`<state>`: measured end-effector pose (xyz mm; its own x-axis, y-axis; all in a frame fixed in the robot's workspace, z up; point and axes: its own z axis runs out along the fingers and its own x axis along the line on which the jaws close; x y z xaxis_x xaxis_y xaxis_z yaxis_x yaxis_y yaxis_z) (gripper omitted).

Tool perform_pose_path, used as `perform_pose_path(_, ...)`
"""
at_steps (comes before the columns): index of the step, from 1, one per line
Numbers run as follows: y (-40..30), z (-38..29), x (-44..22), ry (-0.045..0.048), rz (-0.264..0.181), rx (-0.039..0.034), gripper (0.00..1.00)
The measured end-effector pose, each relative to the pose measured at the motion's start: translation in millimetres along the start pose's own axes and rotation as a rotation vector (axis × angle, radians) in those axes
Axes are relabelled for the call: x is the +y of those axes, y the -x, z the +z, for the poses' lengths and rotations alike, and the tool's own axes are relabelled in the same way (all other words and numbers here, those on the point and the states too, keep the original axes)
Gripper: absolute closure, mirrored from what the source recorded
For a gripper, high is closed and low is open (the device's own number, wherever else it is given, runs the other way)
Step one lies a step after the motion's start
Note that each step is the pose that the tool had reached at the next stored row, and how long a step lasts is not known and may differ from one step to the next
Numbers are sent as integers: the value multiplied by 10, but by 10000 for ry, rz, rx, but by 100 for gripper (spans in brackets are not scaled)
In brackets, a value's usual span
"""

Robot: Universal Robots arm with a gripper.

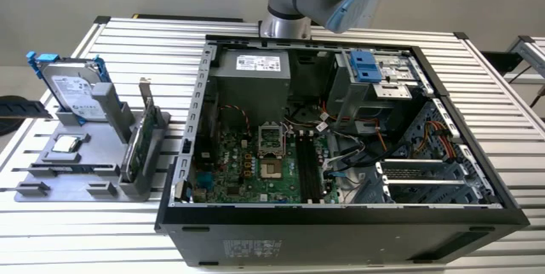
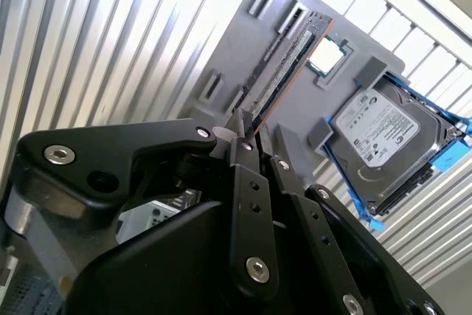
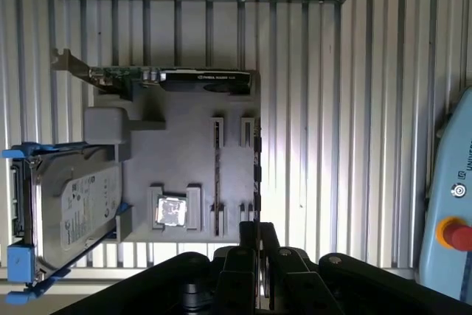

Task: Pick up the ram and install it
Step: 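Pick up the ram and move it above insertion slot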

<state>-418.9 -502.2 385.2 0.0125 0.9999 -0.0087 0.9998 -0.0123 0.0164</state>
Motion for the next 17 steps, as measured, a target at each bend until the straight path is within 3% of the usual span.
perform_pose_path(17, 1, -124, 2, 0, 0, 0, 100)
